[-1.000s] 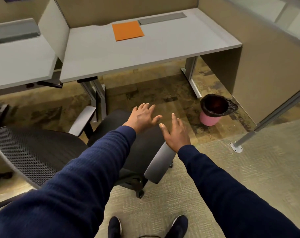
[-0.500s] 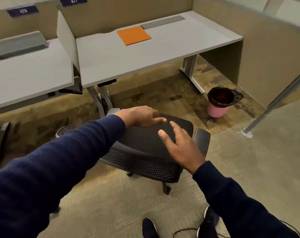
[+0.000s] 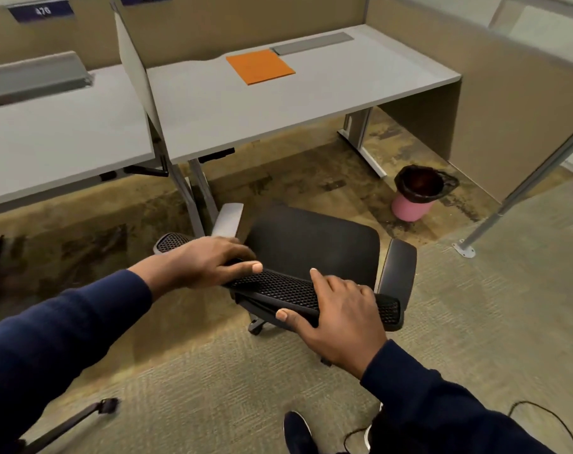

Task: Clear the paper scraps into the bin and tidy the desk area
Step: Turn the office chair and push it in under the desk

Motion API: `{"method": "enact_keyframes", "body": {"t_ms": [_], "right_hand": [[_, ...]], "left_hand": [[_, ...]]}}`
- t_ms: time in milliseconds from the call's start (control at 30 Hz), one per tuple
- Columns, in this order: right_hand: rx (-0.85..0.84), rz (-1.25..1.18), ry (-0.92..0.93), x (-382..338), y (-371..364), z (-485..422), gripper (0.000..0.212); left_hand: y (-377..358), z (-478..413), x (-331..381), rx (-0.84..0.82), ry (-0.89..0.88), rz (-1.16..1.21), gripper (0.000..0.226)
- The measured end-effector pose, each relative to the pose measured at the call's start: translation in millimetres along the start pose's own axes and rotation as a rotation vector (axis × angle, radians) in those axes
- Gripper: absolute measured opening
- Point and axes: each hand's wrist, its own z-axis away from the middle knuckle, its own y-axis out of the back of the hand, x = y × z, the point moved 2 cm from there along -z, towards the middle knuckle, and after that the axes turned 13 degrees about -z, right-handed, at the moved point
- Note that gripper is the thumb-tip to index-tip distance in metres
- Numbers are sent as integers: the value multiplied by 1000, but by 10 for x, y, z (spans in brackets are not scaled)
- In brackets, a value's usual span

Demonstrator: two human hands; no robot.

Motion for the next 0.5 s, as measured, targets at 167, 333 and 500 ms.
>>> {"method": "enact_keyframes", "body": {"t_ms": [167, 333, 500], "right_hand": [[46, 80, -14, -90, -68, -38, 90], [102, 71, -19, -94, -45, -97, 86], [134, 55, -34, -109, -21, -233, 86]], "left_hand": [[-213, 161, -225, 130, -69, -170, 84], [-169, 47, -281, 290, -122, -214, 85], [-59, -110, -387, 389, -173, -241, 85]]}}
